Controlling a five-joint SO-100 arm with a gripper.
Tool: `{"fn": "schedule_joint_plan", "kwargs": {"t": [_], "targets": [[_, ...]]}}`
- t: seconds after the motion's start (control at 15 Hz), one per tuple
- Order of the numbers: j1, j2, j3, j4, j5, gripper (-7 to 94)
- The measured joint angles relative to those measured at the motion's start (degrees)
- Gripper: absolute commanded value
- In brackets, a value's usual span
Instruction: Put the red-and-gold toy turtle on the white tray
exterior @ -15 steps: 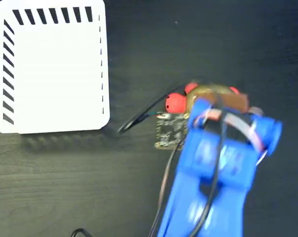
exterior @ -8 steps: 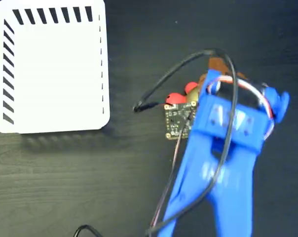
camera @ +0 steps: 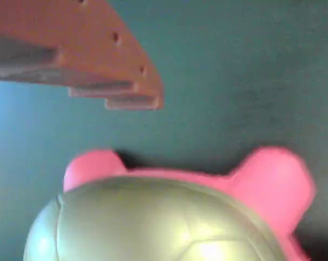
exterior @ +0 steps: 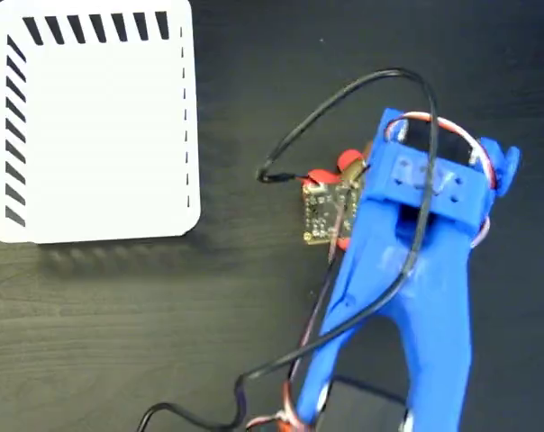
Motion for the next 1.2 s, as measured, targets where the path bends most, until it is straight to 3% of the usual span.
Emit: {"fn": "schedule_joint_plan", "kwargs": {"t": [0.4,0.6,0.8,1.13,1.2], "targets": [[0.7,-4.7,-0.2,-4.0,0.0,70],[1.6,-6.1,-1.1,-6.1,-0.1,62],[1.1,-6.8,-1.4,-7.1,0.0,48],[1.1,-6.6,-1.6,-7.9,0.5,0],[1.1,-6.6,-1.8,-7.9,0.8,0]]}}
